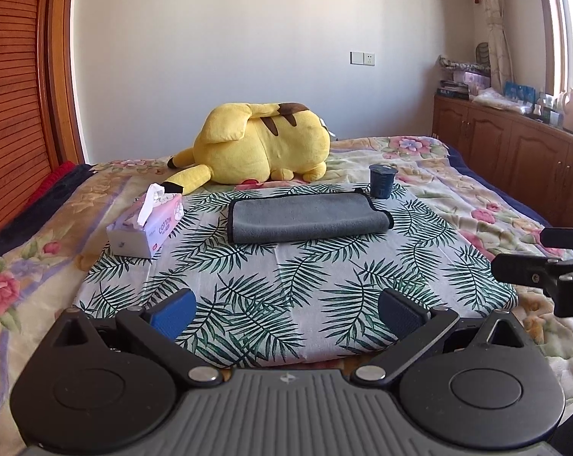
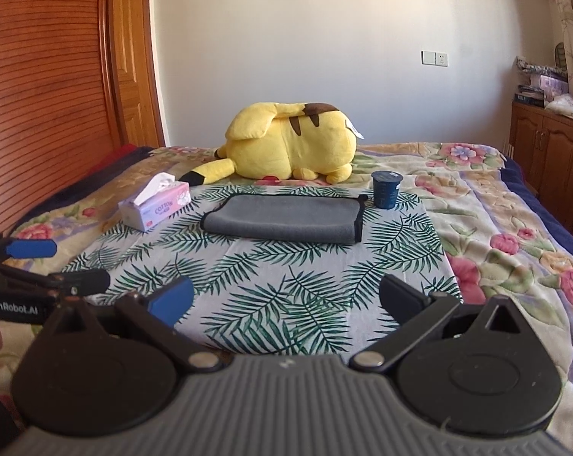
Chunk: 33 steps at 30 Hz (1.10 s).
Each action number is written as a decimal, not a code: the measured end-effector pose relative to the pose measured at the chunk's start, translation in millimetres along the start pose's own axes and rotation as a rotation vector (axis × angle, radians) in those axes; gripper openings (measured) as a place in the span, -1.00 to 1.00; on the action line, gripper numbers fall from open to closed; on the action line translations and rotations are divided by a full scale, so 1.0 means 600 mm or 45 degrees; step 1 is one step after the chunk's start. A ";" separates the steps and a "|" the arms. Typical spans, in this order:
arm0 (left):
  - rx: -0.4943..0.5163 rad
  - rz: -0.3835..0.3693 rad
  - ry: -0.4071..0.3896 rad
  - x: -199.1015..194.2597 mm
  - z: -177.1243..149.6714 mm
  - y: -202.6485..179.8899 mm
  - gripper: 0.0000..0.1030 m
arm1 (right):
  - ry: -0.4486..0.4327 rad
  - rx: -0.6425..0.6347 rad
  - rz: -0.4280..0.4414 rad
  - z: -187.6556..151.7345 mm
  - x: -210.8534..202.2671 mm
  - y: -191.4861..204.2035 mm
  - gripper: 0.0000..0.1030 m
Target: Fold towel
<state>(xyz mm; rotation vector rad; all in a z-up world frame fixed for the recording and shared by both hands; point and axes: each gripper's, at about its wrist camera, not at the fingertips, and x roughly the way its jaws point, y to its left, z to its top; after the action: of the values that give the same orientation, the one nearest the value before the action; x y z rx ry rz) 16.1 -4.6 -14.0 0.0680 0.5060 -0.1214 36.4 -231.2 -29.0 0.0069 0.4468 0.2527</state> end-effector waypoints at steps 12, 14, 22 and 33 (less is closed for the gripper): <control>-0.004 0.016 -0.028 0.002 -0.013 -0.001 0.69 | -0.005 -0.009 -0.014 -0.019 0.005 -0.004 1.00; -0.005 0.025 -0.041 0.000 -0.013 0.000 0.69 | -0.012 0.005 -0.019 -0.018 0.004 -0.007 1.00; 0.022 0.058 -0.109 -0.011 -0.012 -0.002 0.69 | -0.036 0.033 -0.051 -0.020 0.000 -0.013 1.00; 0.004 0.065 -0.175 -0.026 -0.009 0.001 0.69 | -0.121 0.017 -0.102 -0.017 -0.013 -0.014 1.00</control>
<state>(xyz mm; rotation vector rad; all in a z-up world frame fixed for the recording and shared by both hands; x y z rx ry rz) 0.2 -2.3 -11.2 0.0747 0.3669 -0.0760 27.0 -241.7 -35.3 0.0138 0.3537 0.1697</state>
